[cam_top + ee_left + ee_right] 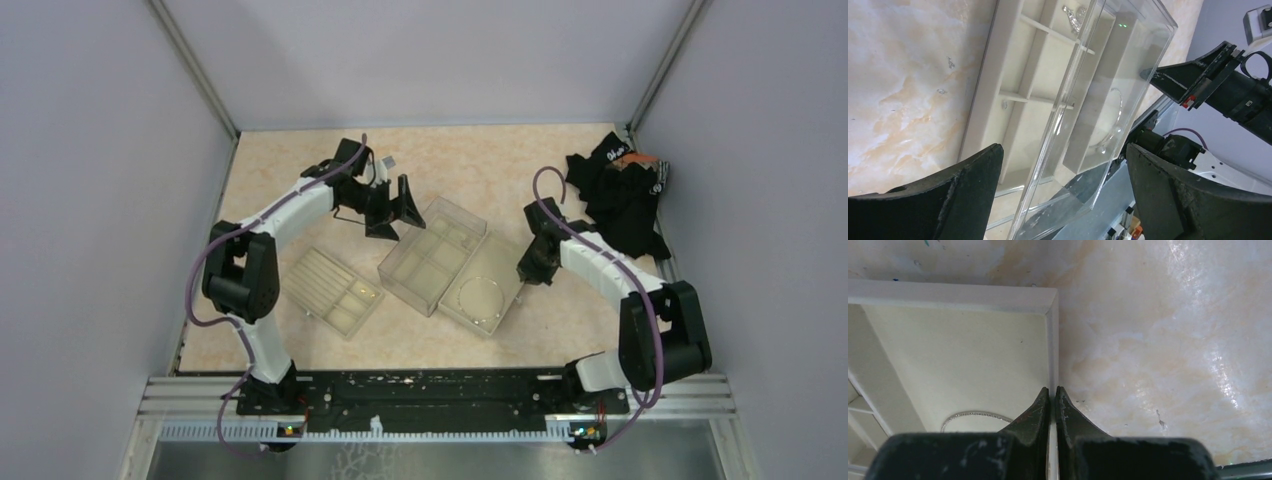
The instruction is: Organize the mixed jewelry
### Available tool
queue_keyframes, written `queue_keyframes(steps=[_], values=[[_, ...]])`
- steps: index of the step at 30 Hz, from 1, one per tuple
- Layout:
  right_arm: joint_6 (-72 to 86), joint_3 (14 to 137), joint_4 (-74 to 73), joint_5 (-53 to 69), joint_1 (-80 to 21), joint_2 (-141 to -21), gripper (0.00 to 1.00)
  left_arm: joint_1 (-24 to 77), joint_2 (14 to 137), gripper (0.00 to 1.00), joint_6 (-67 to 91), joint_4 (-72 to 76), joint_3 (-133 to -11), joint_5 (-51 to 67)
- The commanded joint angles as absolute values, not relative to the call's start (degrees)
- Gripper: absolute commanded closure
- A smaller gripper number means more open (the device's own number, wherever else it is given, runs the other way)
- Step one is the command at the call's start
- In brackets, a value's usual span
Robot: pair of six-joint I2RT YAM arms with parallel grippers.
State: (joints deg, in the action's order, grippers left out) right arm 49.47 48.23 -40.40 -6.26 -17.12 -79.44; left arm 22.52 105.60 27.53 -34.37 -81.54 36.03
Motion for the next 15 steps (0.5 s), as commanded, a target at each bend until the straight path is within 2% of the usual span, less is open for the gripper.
queue_keyframes(steps=[1, 15], values=[[48.61, 52.10, -38.70, -5.60, -17.63, -78.67, 1.00, 22.67, 107.77, 0.01, 26.44, -34.67, -81.07, 40.01], [49.00, 54.07, -37.12, -3.53, -21.70, -81.29, 1.00, 22.76, 109.73, 0.01, 26.27, -34.21, -80.53, 42.39]])
